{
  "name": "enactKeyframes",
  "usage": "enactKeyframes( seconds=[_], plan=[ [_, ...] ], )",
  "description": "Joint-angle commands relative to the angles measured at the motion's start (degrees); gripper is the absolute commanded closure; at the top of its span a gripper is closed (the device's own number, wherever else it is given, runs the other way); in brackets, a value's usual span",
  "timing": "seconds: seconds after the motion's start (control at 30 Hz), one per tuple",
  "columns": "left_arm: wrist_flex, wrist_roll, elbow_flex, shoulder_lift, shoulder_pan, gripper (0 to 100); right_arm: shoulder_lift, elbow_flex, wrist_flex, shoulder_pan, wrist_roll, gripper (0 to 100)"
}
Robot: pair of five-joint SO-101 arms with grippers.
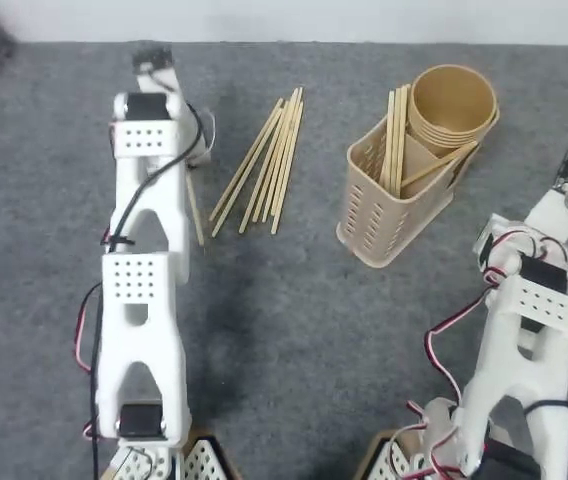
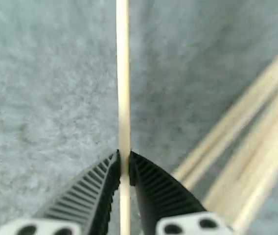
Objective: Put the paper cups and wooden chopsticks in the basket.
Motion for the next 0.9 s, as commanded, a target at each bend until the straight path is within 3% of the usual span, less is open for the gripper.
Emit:
enactKeyframes(
  seconds=[0.0,0.23,0.47,0.73,0.87],
  plan=[
    [1.58,0.53,5.93,-20.04,6.33,99,-0.92,-0.35,-1.27,0.31,-0.53,99.0],
    [1.41,0.35,19.30,-46.86,18.46,99,-0.92,0.97,-2.24,0.22,-0.53,99.0],
    [-5.10,0.26,32.66,-60.92,27.16,99,-0.92,3.34,-6.11,0.31,-0.44,99.0],
    [-23.12,0.26,62.29,-80.97,34.81,99,-0.92,3.43,-5.67,0.22,-0.44,99.0],
    [-44.75,0.35,81.89,-94.59,33.85,99,-0.92,3.43,-5.85,0.04,-0.44,99.0]
  ],
)
